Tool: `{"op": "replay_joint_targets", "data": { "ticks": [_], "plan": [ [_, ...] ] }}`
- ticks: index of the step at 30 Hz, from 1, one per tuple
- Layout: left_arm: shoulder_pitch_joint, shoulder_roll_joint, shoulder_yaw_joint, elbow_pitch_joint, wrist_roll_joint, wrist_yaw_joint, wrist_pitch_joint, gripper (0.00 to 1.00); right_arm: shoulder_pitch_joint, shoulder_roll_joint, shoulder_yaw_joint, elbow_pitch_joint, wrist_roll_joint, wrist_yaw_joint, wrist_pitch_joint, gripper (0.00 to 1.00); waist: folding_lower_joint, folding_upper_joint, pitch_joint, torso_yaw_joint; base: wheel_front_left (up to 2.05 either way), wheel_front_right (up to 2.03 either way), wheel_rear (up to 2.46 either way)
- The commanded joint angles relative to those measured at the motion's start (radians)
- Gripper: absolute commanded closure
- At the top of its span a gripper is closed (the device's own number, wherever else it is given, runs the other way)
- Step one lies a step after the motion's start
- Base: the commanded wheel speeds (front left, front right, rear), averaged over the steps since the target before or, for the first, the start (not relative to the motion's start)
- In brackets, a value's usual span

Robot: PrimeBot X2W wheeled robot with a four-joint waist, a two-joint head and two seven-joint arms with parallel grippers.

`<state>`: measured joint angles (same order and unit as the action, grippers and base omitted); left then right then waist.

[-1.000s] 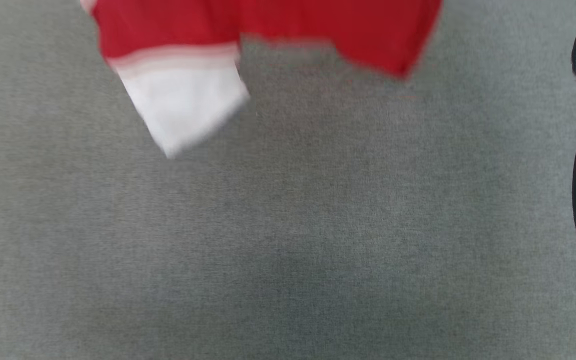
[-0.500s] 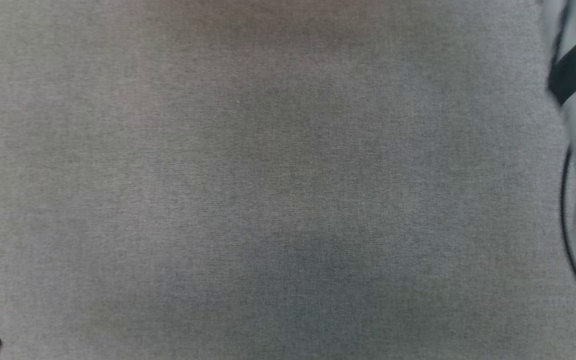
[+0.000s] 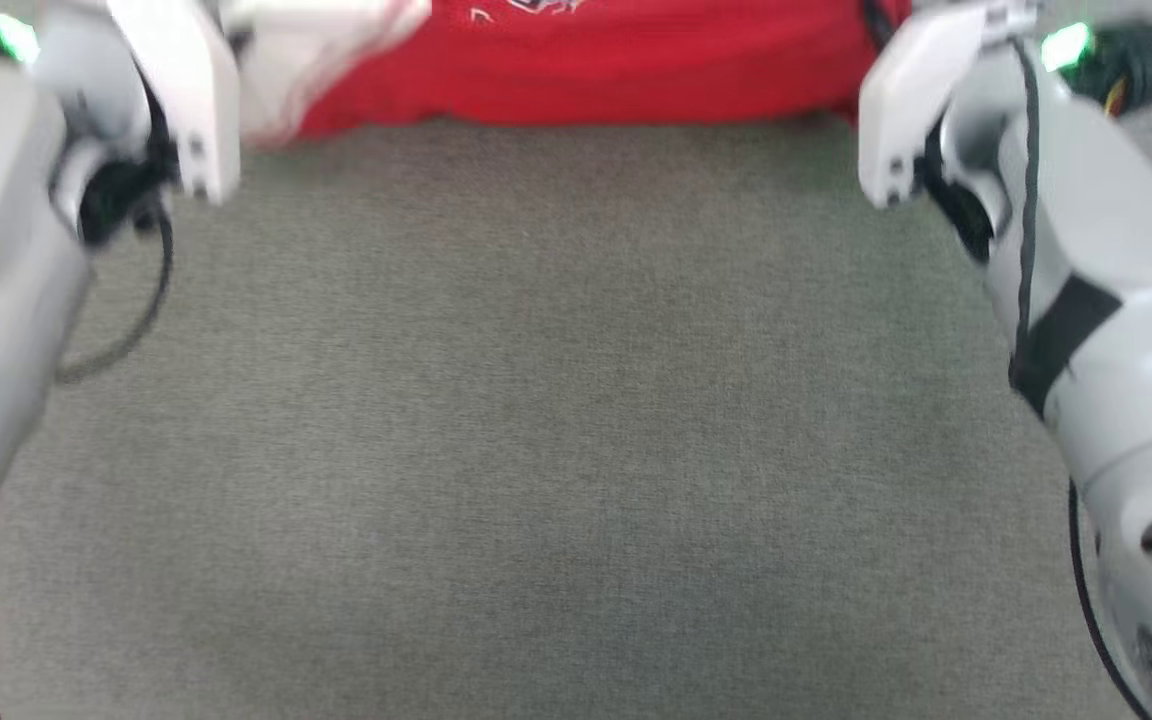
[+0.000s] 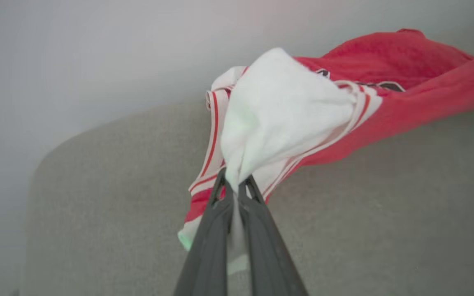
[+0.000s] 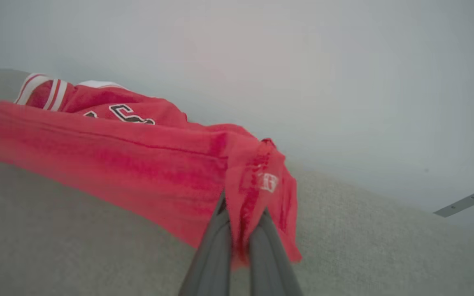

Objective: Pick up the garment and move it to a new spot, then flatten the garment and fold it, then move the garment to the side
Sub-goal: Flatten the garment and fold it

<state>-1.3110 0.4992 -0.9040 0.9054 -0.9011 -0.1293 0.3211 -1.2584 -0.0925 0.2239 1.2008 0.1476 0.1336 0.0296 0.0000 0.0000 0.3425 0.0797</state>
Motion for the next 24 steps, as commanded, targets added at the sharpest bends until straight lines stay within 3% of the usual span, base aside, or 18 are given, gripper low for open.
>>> {"op": "replay_joint_targets", "data": {
  "ticks": [1, 3, 6, 12, 20, 23, 24],
  "plan": [
    [0.059, 0.023, -0.008, -0.042, -0.026, 0.0, 0.039, 1.0, 0.05, -0.012, 0.025, -0.018, 0.037, -0.005, 0.022, 1.0, 0.0, 0.0, -0.02, 0.011, 0.0, 0.0, 0.0],
    [0.119, 0.045, -0.013, -0.108, -0.054, 0.007, 0.082, 1.0, 0.105, -0.029, 0.056, -0.055, 0.088, -0.005, 0.049, 1.0, 0.0, 0.0, -0.031, 0.015, 0.0, 0.0, 0.0],
    [0.217, 0.092, -0.021, -0.231, -0.079, 0.056, 0.125, 1.0, 0.195, -0.068, 0.095, -0.136, 0.164, -0.005, 0.082, 1.0, 0.0, 0.0, -0.044, 0.017, 0.0, 0.0, 0.0],
    [0.432, 0.21, -0.02, -0.558, -0.123, 0.214, 0.164, 1.0, 0.405, -0.168, 0.14, -0.359, 0.276, -0.005, 0.142, 1.0, 0.0, 0.0, -0.055, 0.019, 0.0, 0.0, 0.0],
    [0.701, 0.343, -0.032, -0.92, -0.183, 0.41, 0.168, 1.0, 0.723, -0.246, 0.066, -0.693, 0.304, -0.005, 0.261, 1.0, 0.0, 0.0, -0.053, 0.017, 0.0, 0.0, 0.0],
    [0.775, 0.38, -0.039, -1.01, -0.193, 0.469, 0.162, 1.0, 0.853, -0.245, 0.01, -0.822, 0.285, -0.005, 0.321, 1.0, 0.0, 0.0, -0.047, 0.018, 0.0, 0.0, 0.0],
    [0.775, 0.38, -0.039, -1.01, -0.193, 0.469, 0.162, 1.0, 0.853, -0.245, 0.01, -0.822, 0.285, -0.005, 0.321, 1.0, 0.0, 0.0, -0.047, 0.018, 0.0, 0.0, 0.0]
  ]
}}
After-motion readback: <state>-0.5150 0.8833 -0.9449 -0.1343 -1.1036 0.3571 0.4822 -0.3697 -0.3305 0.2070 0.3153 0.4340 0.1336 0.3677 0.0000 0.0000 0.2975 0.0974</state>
